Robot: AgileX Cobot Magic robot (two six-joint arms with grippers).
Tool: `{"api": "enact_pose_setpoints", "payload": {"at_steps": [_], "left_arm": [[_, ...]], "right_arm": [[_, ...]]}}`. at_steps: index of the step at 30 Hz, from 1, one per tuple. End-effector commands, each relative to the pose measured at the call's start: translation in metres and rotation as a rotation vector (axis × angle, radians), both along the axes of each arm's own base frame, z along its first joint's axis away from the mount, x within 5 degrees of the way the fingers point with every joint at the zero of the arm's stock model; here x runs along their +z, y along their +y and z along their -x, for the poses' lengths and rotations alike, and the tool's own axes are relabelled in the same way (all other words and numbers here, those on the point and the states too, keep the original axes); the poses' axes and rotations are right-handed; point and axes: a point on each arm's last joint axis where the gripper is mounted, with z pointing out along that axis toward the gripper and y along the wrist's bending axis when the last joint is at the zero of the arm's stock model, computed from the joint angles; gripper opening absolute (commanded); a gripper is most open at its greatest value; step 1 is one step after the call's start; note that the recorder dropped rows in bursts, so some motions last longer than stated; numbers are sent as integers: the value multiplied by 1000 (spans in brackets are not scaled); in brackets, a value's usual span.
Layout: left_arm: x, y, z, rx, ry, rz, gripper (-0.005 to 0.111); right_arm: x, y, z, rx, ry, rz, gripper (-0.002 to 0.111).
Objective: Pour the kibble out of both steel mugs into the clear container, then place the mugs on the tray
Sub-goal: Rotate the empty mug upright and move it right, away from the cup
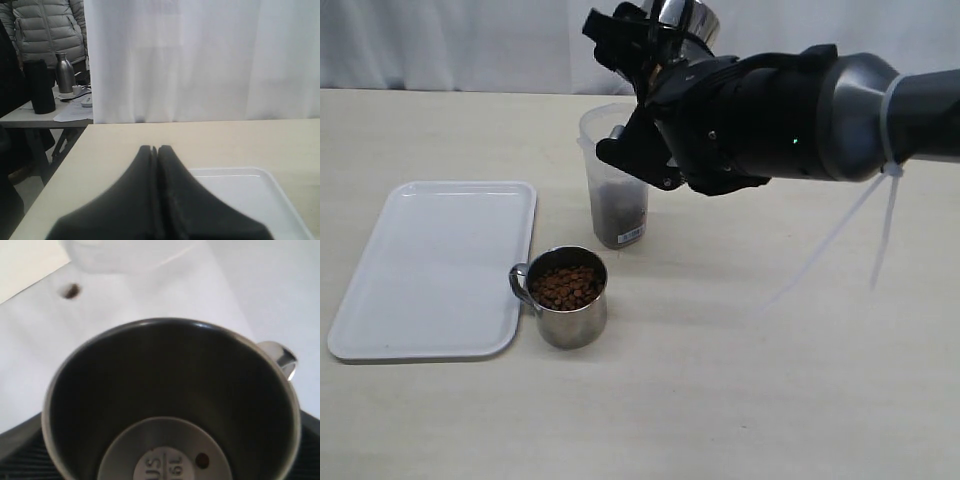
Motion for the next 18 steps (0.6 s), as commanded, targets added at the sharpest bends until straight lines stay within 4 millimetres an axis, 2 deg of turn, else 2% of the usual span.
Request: {"api": "enact_pose_setpoints", "payload": {"at_steps": [1, 11, 18], "left_arm": [[0, 0, 0, -2, -4, 4, 0], [0, 0, 0, -2, -4, 4, 0], [0, 0, 0, -2, -4, 4, 0]], "right_arm": [[0, 1, 1, -5, -7, -7, 5], [10, -4, 0, -172, 96, -587, 5], [30, -33, -15, -291, 253, -1023, 5]]}}
